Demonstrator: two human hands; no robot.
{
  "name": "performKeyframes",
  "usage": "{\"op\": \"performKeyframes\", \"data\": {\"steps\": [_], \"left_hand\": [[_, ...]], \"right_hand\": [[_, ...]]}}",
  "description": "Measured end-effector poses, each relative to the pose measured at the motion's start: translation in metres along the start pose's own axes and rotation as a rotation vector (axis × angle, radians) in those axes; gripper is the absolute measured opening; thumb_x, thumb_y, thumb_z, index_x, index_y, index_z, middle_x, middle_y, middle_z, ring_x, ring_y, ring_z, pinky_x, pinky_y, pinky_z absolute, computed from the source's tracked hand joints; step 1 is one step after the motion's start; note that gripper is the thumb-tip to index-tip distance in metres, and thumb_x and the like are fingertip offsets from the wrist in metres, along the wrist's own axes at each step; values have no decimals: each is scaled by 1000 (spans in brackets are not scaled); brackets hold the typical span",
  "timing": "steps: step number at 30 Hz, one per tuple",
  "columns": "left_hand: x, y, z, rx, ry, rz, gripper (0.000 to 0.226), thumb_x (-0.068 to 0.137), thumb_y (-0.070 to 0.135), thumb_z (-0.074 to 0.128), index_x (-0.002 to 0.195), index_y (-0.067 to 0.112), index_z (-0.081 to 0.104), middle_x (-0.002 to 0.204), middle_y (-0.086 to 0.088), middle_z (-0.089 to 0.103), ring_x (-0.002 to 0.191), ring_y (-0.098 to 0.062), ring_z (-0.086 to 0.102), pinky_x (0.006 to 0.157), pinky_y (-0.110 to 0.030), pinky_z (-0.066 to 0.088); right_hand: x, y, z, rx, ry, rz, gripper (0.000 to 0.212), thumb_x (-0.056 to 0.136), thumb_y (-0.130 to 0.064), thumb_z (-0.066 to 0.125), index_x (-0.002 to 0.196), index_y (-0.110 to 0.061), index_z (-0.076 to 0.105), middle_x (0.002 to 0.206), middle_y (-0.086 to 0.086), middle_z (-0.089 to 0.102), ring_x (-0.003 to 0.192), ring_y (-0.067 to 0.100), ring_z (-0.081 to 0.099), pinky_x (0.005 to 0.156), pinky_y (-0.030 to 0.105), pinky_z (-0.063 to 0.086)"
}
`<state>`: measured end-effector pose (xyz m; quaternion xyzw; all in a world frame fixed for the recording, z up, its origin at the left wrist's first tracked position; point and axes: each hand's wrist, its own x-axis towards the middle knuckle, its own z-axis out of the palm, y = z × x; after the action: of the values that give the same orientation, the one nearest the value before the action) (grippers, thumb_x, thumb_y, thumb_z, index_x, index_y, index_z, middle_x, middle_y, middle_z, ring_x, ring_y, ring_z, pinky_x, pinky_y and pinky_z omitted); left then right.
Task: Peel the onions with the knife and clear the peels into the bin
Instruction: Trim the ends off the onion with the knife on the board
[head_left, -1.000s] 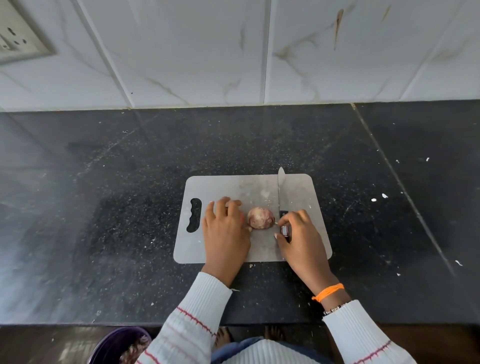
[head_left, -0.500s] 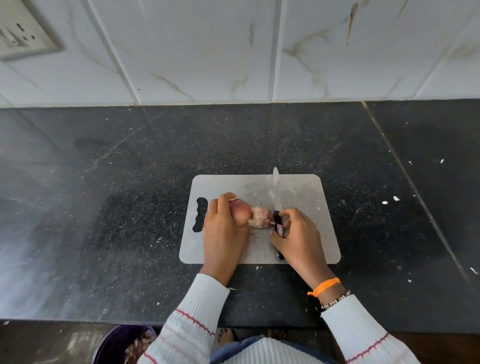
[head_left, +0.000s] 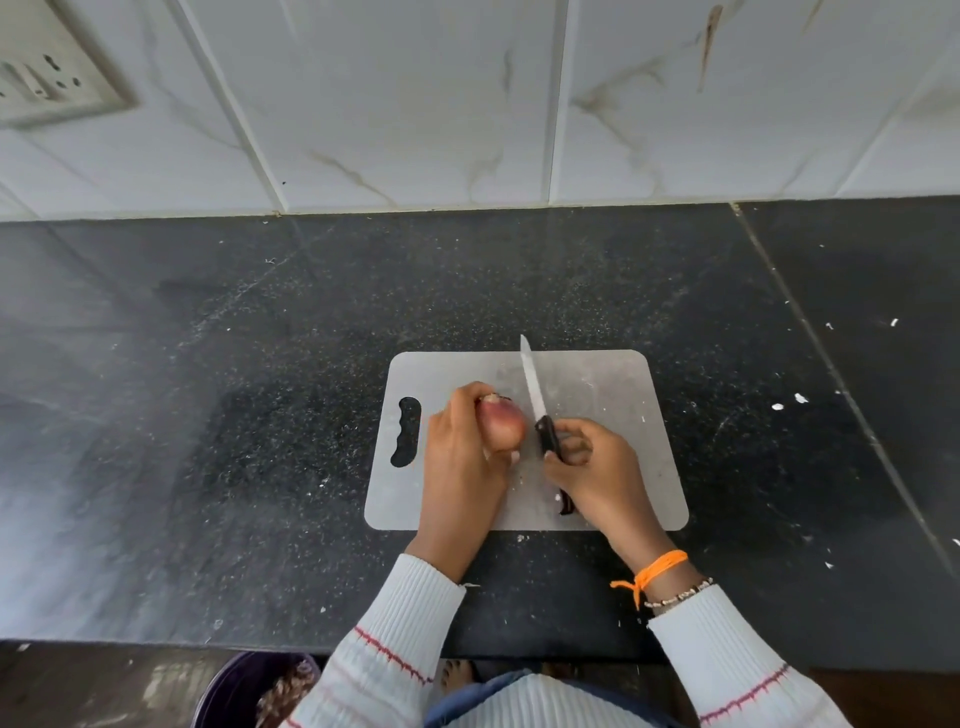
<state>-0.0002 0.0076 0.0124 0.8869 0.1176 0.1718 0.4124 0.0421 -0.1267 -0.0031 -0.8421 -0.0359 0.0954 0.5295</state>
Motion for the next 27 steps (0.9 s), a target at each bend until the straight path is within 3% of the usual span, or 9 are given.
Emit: {"op": "performKeyframes", "data": {"steps": [4, 8, 10, 14, 17, 20, 24, 27], "left_hand": [[0, 12, 12, 94, -161, 150, 64, 64, -11, 69, 121, 14, 53, 118, -1, 58, 105, -23, 45, 84, -14, 27], [-6, 23, 27, 195, -303, 244, 65, 72, -10, 63, 132, 13, 50, 131, -8, 53, 113, -32, 40, 92, -26, 26], [-7, 26, 33, 242, -375, 256, 67, 77, -9, 57, 139, 12, 42, 138, -10, 47, 118, -35, 36, 98, -33, 26], [-4, 32, 38, 261, -498, 221, 73, 83, -5, 51, 147, 11, 17, 147, -9, 33, 127, -24, 22, 105, -29, 14], [-3, 31, 41, 217, -521, 193, 63, 87, 2, 50, 143, 12, 23, 156, -8, 14, 138, -22, 11, 111, -27, 7], [-5, 29, 46, 150, -502, 145, 56, 90, 13, 56, 141, 18, 31, 157, -9, -3, 142, -30, 8, 114, -39, 16], [-3, 29, 52, 155, -368, 98, 54, 90, 8, 55, 140, 14, 36, 142, -13, 28, 126, -35, 32, 104, -40, 31], [4, 26, 53, 96, -272, 66, 47, 88, 4, 56, 133, 4, 42, 131, -15, 45, 118, -32, 44, 98, -30, 31]], "right_hand": [[-5, 1, -21, 258, 59, 162, 26, 83, 2, 61, 95, -21, 63, 77, 1, 67, 62, 15, 63, 64, 36, 54], [-9, 3, -39, 314, 104, 243, 23, 91, -3, 49, 104, -21, 57, 79, 4, 61, 64, 12, 55, 56, 24, 46], [-11, 8, -42, 327, 94, 293, 24, 93, -6, 44, 108, -20, 57, 77, 4, 59, 64, 11, 52, 53, 22, 41], [-18, 15, -46, 376, 78, 354, 19, 95, -8, 46, 106, -18, 58, 70, 4, 56, 59, 11, 49, 50, 22, 39], [-23, 16, -47, 411, 71, 352, 18, 95, -4, 46, 106, -15, 56, 78, 7, 61, 58, 11, 50, 46, 20, 39], [-29, 15, -49, 430, 77, 309, 18, 94, -1, 47, 106, -13, 52, 79, 9, 62, 56, 9, 50, 43, 18, 38], [-38, 19, -51, 315, 46, 274, 21, 95, -6, 47, 113, -18, 49, 84, 5, 59, 52, 3, 46, 45, 15, 36], [-43, 22, -52, 151, 51, 157, 31, 96, -12, 46, 123, -27, 46, 85, -1, 56, 59, 3, 47, 55, 21, 37]]}}
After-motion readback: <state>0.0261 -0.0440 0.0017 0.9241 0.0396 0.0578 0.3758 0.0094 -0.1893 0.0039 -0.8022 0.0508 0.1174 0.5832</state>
